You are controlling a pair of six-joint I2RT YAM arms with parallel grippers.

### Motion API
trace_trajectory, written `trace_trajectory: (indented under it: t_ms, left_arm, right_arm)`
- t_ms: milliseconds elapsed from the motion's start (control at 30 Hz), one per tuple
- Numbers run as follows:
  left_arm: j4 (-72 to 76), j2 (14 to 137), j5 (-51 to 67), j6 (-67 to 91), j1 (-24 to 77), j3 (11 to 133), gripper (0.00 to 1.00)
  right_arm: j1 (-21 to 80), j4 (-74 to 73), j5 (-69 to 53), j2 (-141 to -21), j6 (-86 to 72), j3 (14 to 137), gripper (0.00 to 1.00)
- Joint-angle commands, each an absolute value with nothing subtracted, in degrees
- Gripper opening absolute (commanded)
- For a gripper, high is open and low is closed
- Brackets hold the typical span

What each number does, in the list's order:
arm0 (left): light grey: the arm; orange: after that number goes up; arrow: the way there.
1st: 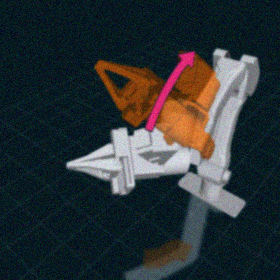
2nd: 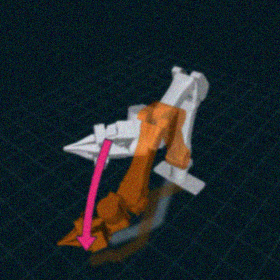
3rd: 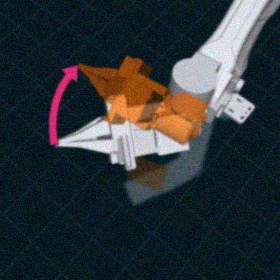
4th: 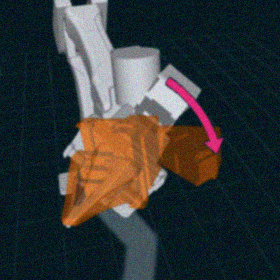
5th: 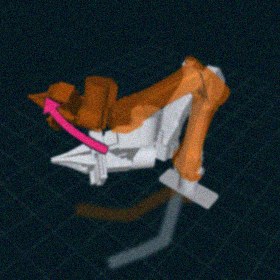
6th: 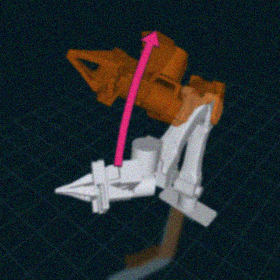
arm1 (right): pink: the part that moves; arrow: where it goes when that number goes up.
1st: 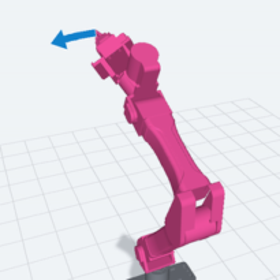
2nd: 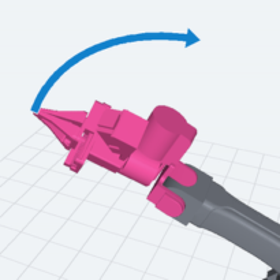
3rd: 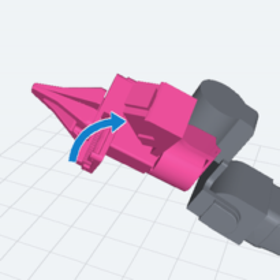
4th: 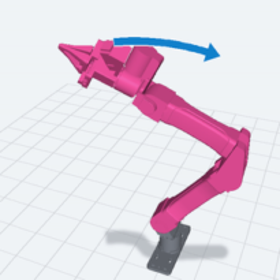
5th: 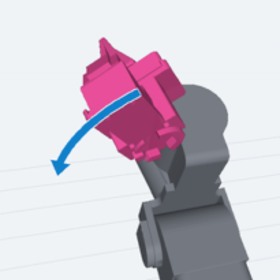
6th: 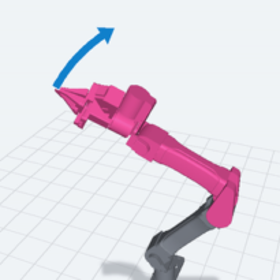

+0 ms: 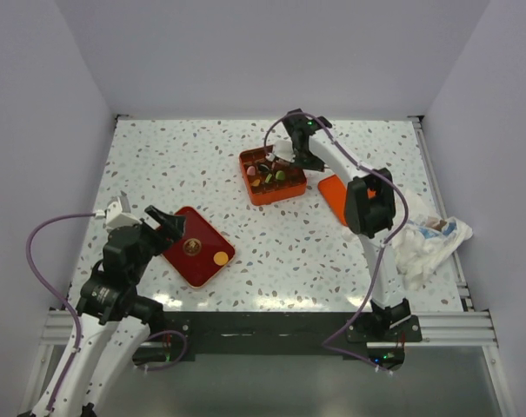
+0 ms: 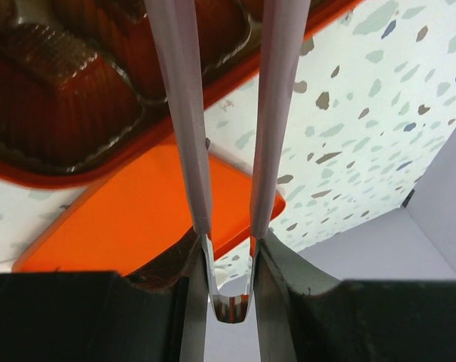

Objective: Pack the cookies
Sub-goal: Place the fake cookies in the packing box.

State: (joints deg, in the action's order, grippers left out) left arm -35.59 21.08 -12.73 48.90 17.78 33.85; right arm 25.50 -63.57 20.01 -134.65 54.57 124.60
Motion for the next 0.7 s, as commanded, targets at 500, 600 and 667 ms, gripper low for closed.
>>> trace_trajectory:
  t_ms: [500, 600, 667]
  left_arm:
    - [-2.08, 26.27, 11.76, 48.86, 17.93, 26.55, 0.88]
    - [8.65, 31.01, 18.78, 50.18, 18.02, 24.88, 0.88]
    - [12.73, 35.04, 20.82, 50.8, 18.02, 25.05, 0.88]
  right_arm:
    - [25.4, -83.4, -21.39, -120.59, 40.7, 132.45, 0.0]
    - [26.71, -84.47, -37.23, -116.74, 37.19, 128.6, 0.0]
    - [28.12, -83.5, -43.91, -114.71, 34.99, 124.03, 0.0]
